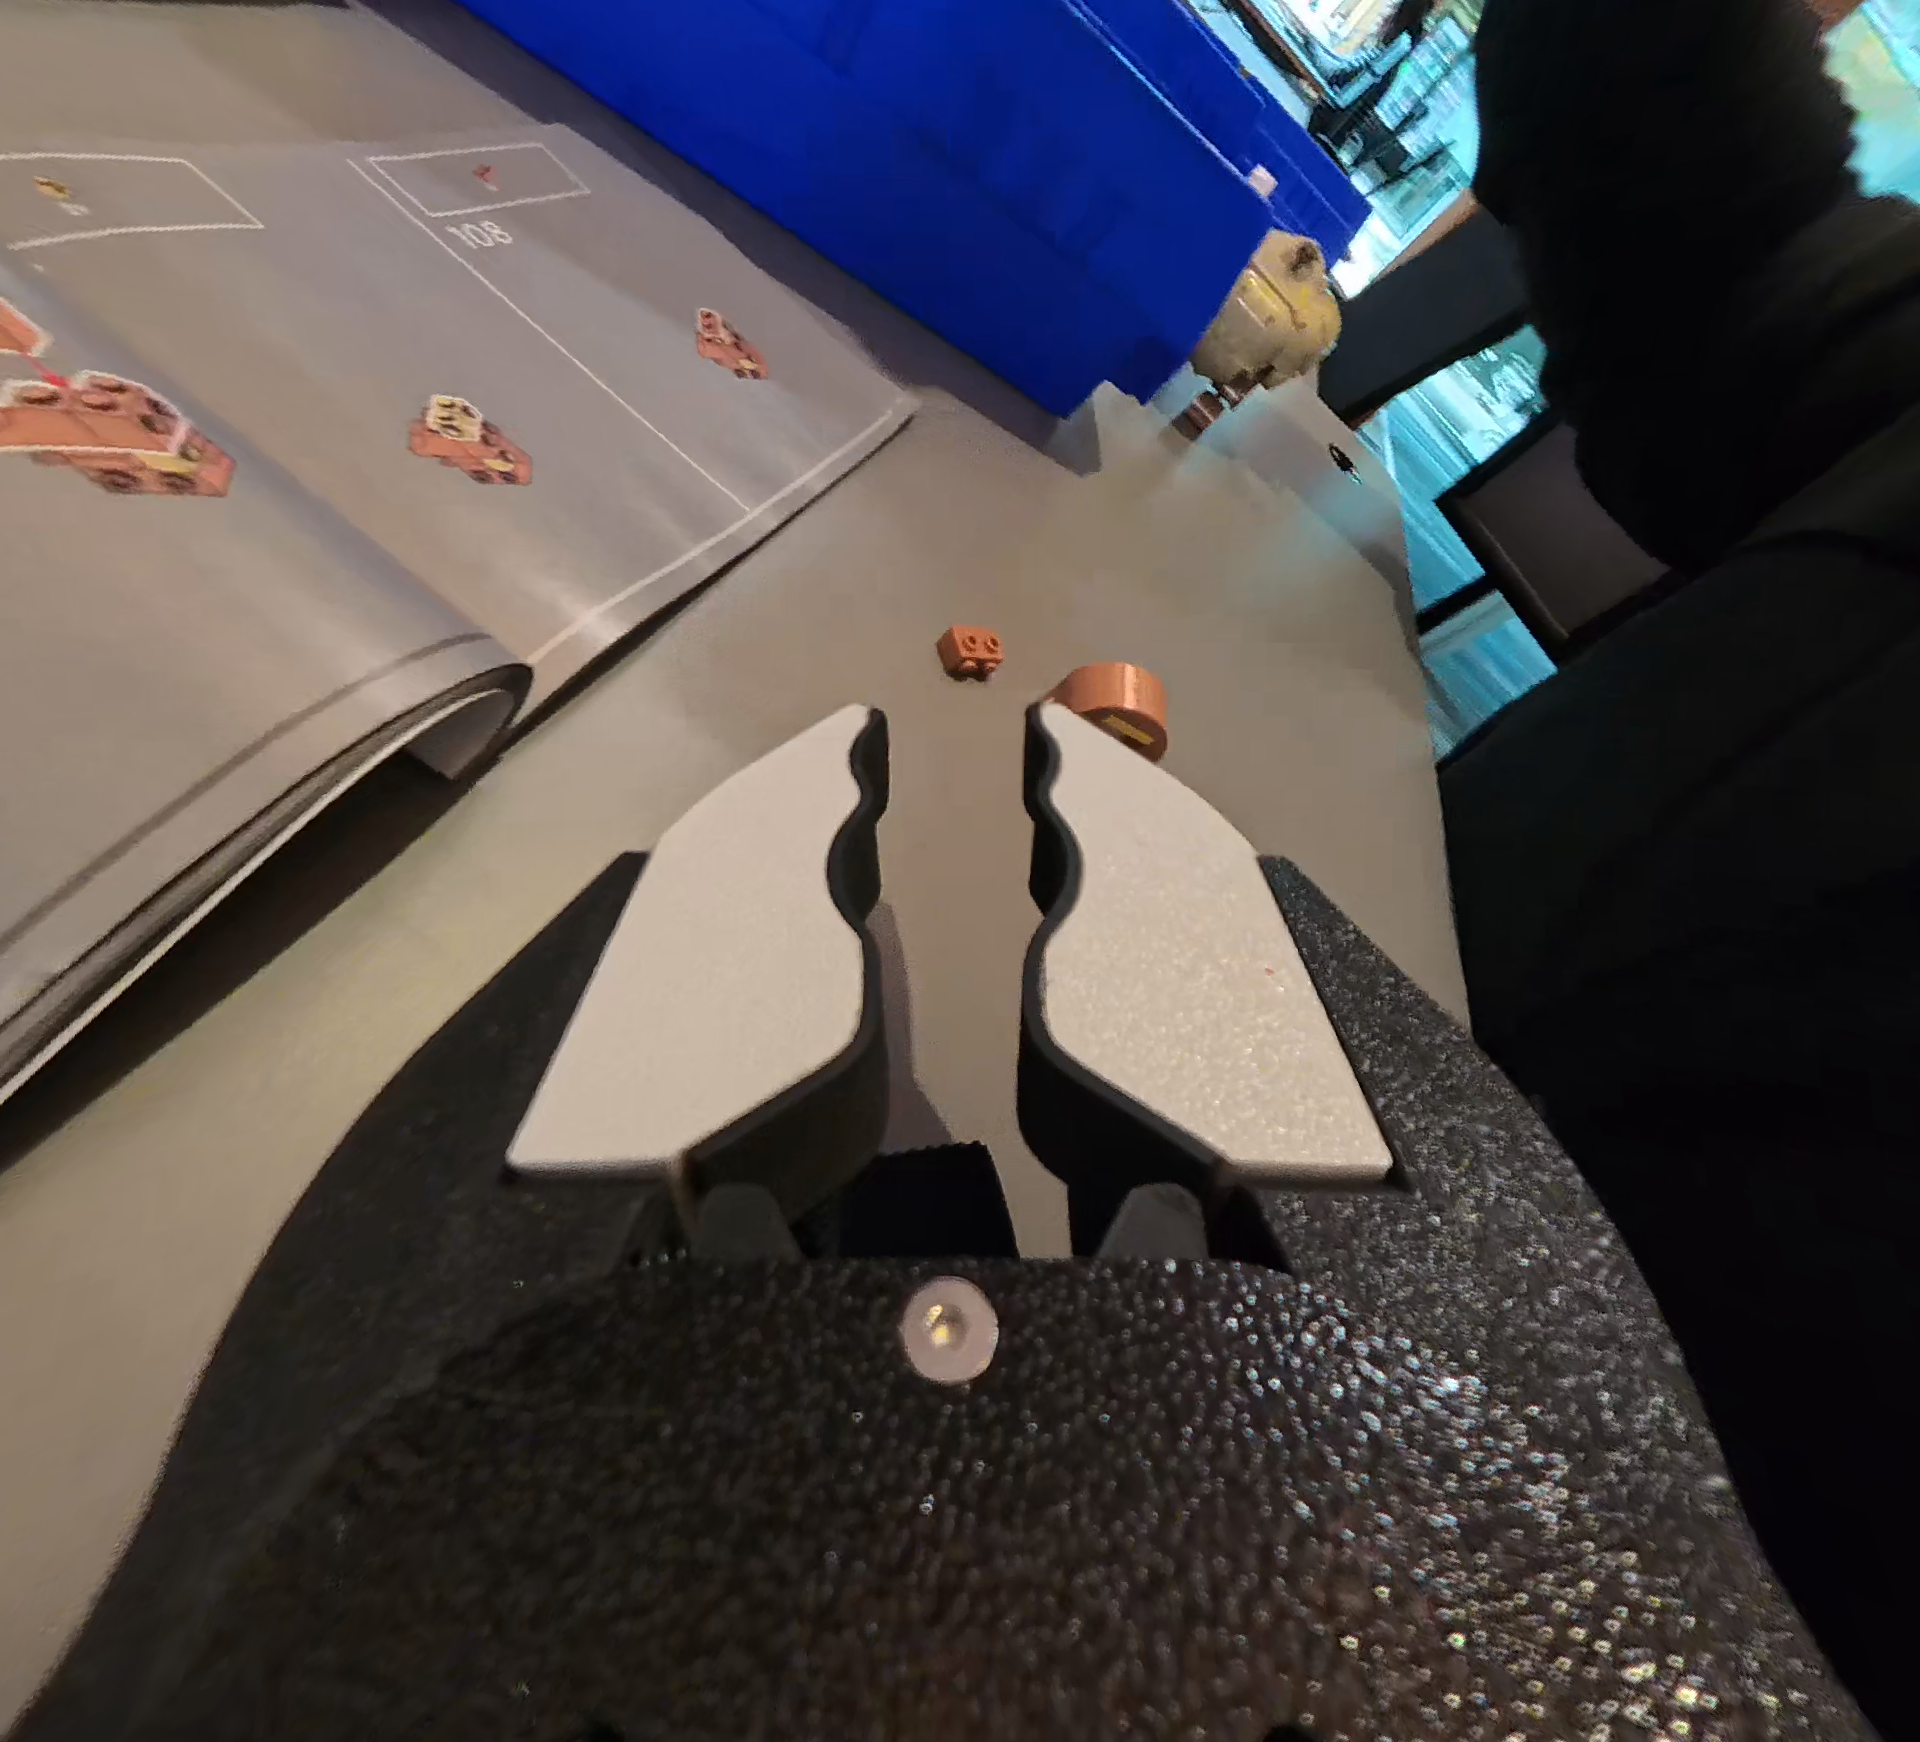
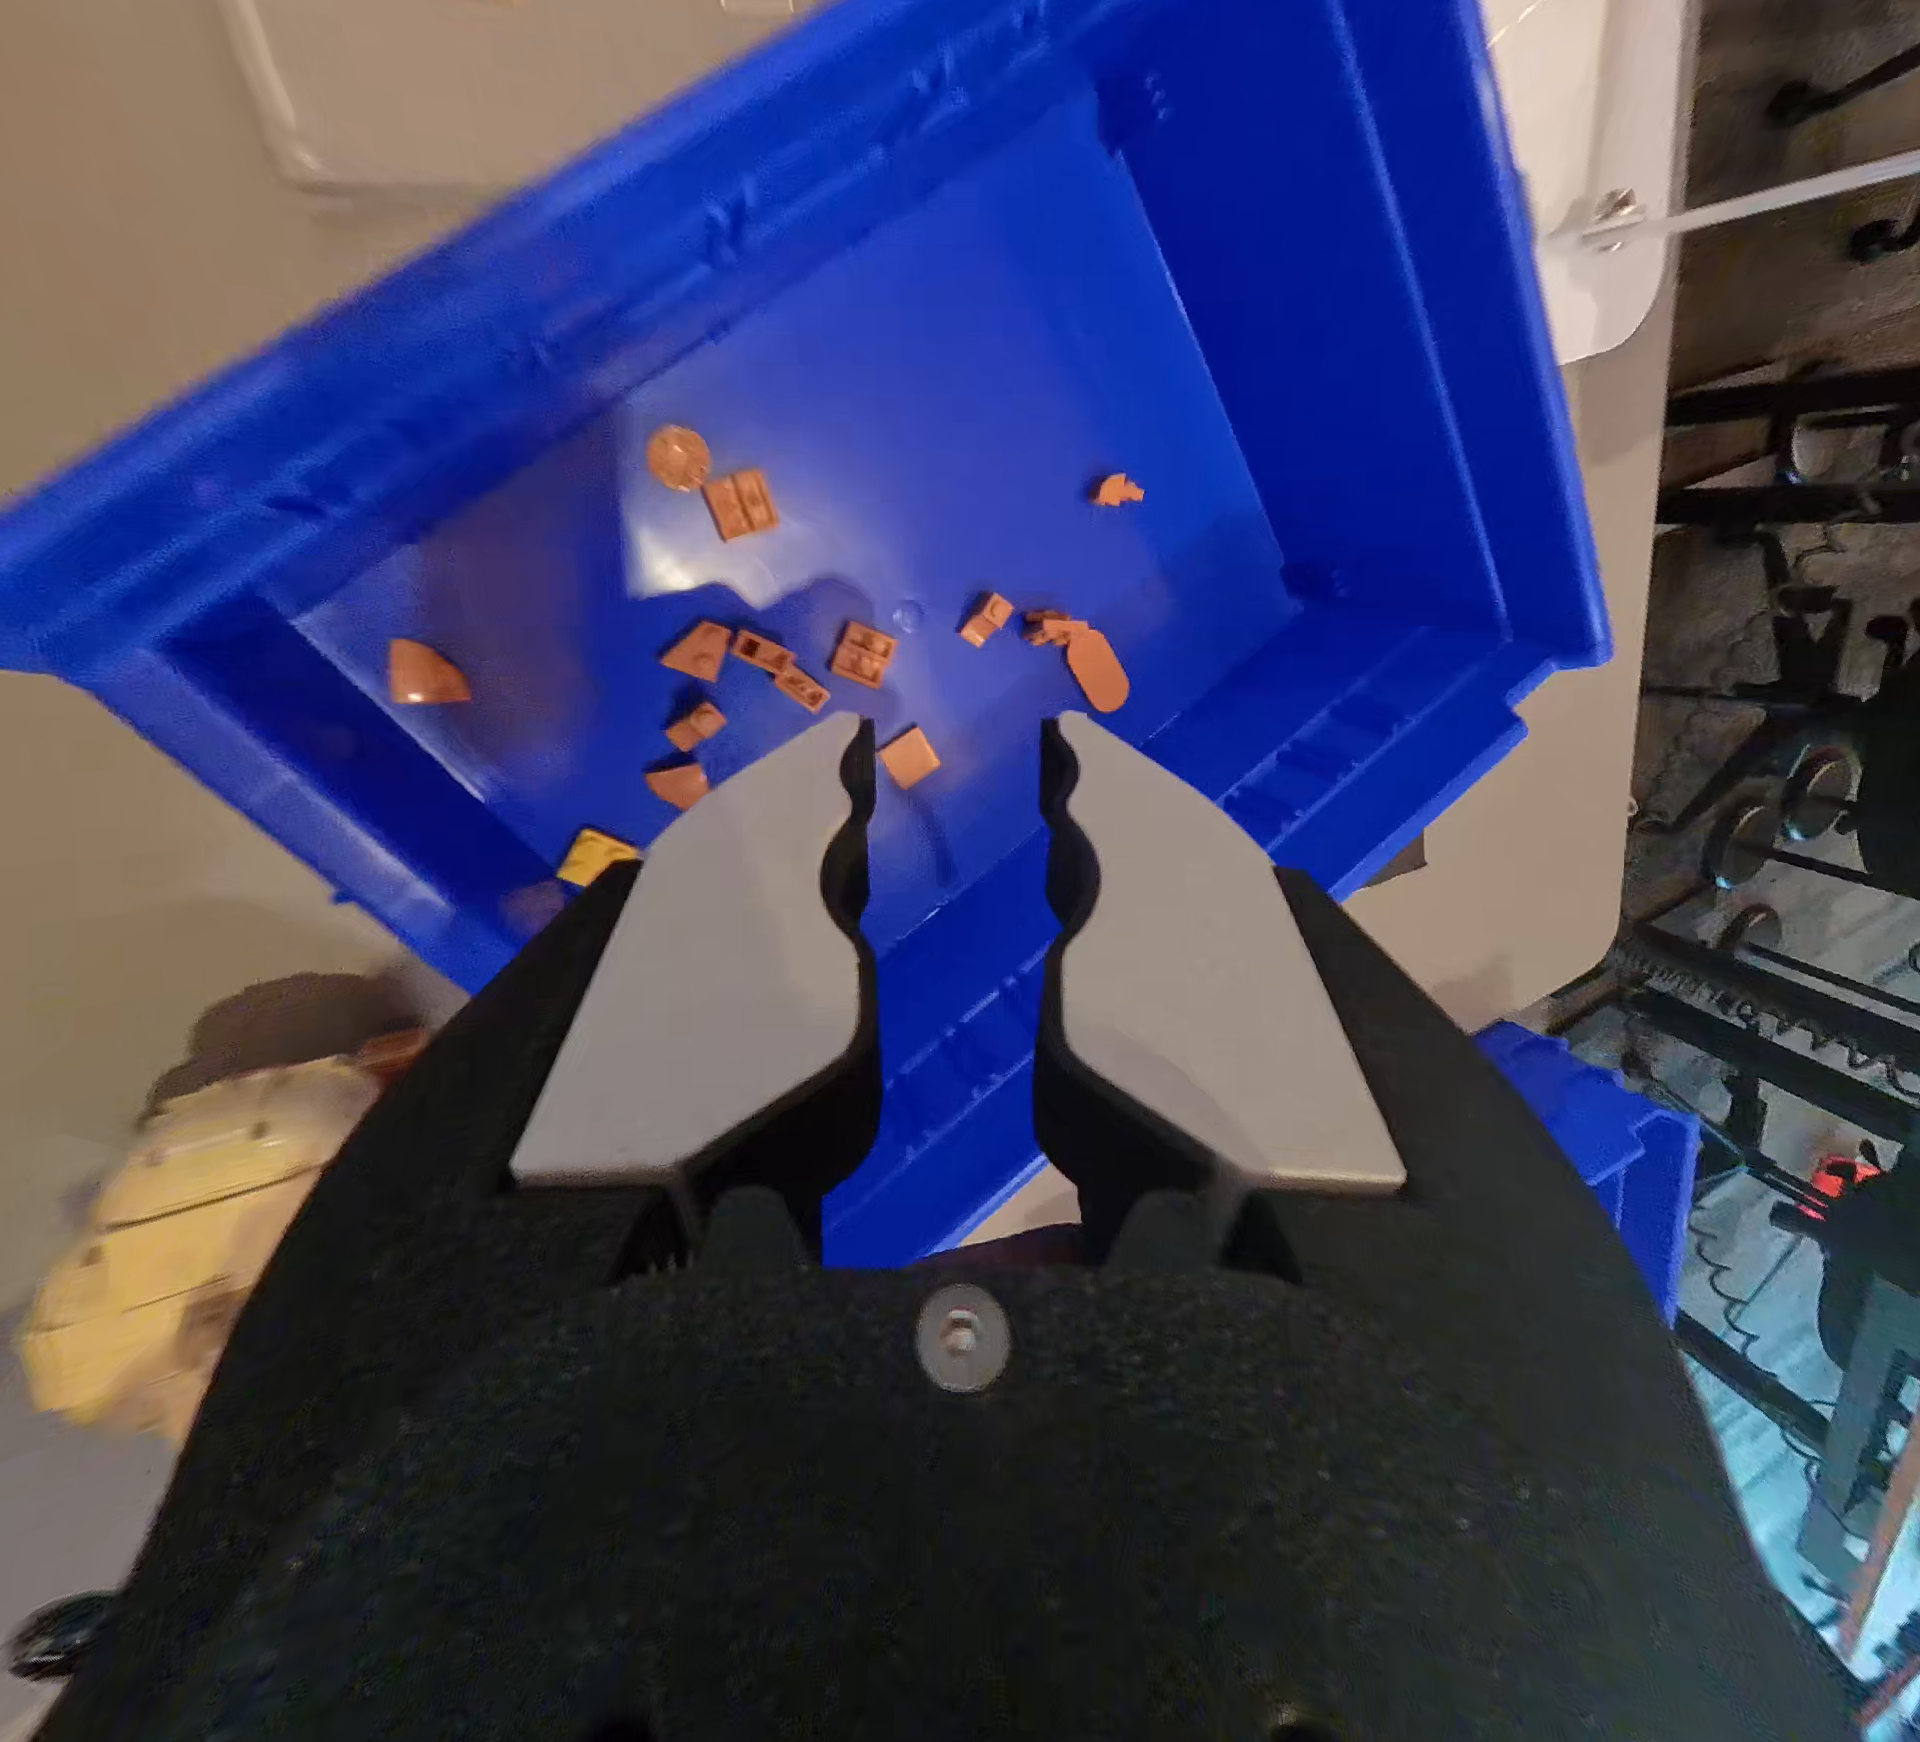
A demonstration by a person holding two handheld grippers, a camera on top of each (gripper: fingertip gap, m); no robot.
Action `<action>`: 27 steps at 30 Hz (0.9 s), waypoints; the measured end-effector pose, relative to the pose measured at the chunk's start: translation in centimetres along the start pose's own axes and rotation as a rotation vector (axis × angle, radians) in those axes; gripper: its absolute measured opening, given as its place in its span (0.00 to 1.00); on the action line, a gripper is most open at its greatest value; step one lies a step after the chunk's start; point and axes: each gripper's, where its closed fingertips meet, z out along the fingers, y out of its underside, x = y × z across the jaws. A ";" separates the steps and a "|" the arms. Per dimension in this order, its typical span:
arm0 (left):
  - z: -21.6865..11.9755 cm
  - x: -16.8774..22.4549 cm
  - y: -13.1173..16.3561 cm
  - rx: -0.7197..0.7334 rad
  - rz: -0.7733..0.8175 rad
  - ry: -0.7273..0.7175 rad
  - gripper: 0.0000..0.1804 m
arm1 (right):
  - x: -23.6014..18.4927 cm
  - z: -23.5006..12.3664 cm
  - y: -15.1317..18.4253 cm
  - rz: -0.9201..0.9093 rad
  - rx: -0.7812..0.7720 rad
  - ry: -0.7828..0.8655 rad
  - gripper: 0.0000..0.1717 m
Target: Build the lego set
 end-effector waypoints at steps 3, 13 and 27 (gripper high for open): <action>0.3 0.5 0.4 -0.036 0.026 0.033 0.13 | 0.5 1.6 0.4 -0.036 0.002 -0.024 0.18; 0.3 0.1 0.0 -0.025 -0.027 0.051 0.13 | 1.3 2.4 0.8 -0.087 0.145 -0.082 0.11; 0.4 0.2 0.3 -0.041 -0.005 0.038 0.13 | 1.0 10.1 2.4 0.327 -0.183 -0.199 0.11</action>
